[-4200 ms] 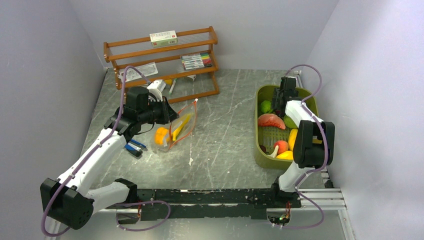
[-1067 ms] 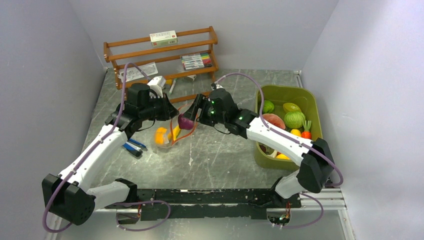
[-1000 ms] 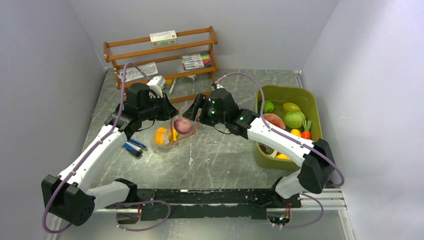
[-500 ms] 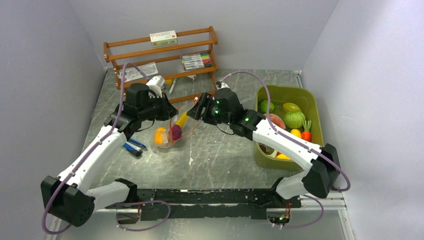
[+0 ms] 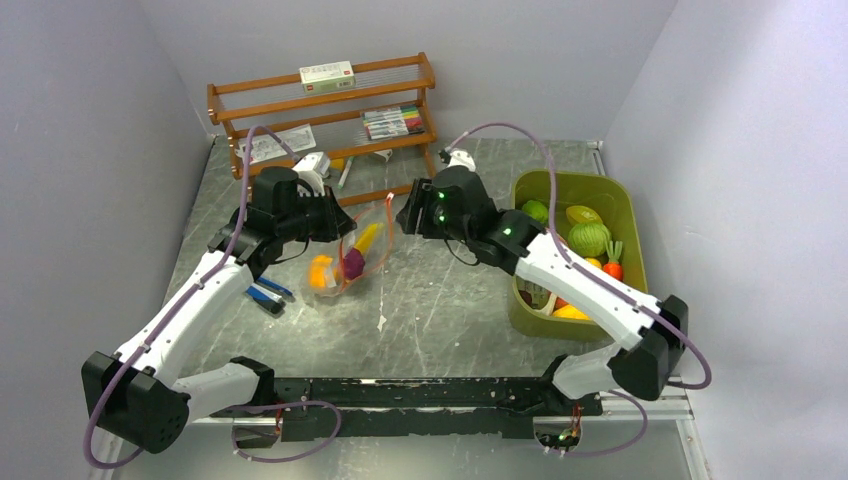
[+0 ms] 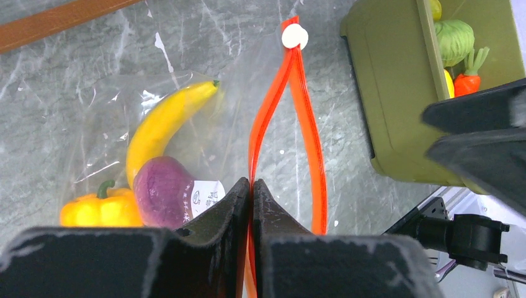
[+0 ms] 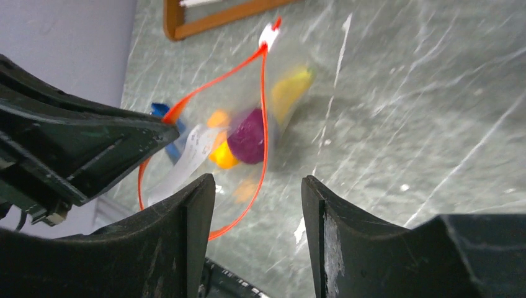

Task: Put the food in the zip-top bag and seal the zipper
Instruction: Place the fake vegetable in the zipper food storage bag, then pick up the fake vegetable from the bin.

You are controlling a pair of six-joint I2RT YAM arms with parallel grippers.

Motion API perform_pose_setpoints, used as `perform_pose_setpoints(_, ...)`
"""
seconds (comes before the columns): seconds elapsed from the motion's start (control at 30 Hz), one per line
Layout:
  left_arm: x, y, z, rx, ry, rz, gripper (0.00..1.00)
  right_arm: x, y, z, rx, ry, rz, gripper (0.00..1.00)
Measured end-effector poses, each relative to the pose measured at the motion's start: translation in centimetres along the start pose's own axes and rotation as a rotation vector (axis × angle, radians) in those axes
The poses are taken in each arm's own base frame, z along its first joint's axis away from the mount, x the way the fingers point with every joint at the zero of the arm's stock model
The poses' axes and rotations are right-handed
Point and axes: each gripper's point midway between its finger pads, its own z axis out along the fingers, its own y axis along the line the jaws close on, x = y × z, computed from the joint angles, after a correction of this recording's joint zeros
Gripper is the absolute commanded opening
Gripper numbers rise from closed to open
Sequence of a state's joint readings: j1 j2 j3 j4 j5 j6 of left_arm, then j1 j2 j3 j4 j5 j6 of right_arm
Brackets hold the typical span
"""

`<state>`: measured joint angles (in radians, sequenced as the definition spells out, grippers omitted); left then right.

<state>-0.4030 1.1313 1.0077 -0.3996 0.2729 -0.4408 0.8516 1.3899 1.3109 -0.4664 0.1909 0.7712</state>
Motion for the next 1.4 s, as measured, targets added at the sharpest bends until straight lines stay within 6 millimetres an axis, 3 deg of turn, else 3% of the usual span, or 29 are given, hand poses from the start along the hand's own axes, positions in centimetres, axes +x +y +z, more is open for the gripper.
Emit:
perform_pose_setpoints(0.13, 0.0, 0.0, 0.0, 0.0, 0.002, 0.0, 0.07, -3.0, -1.2, -2.5, 0.039, -0.093, -0.116, 0.55)
perform_pose_setpoints(0.23, -0.1, -0.1, -0.1, 0.0, 0.002, 0.006, 0.07, -5.9, -3.7, -4.1, 0.109, -0.153, -0.161, 0.55)
perform_pose_setpoints(0.37, -0.6, -0.3, -0.3, 0.004, -0.009, 0.021, 0.07, -9.6, -9.8, -5.2, 0.277, -0.213, -0.166, 0.55)
perform_pose_setpoints(0.57, -0.5, -0.3, -0.3, 0.004, -0.005, 0.025, 0.07, -12.2, -18.3, -7.5, 0.547, -0.242, -0.193, 0.58)
perform_pose_setpoints(0.67, -0.6, -0.3, -0.3, 0.003, -0.001, 0.028, 0.07, -12.3, -22.4, -8.4, 0.658, -0.229, -0.188, 0.61)
perform_pose_setpoints(0.8, -0.5, -0.2, -0.3, 0.002, 0.003, 0.032, 0.07, -10.8, -27.8, -8.8, 0.766, -0.179, -0.164, 0.63)
perform_pose_setpoints(0.97, -0.4, -0.3, -0.3, 0.006, 0.009, 0.031, 0.07, -8.8, -32.1, -7.8, 0.789, -0.117, -0.138, 0.66)
perform_pose_setpoints(1.17, -0.2, -0.2, -0.4, 0.004, 0.015, 0.03, 0.07, -7.3, -34.7, -4.6, 0.729, -0.063, -0.119, 0.67)
perform_pose_setpoints(1.4, -0.2, -0.3, -0.4, 0.007, 0.016, 0.029, 0.07, -7.0, -35.5, -2.0, 0.653, -0.055, -0.128, 0.74)
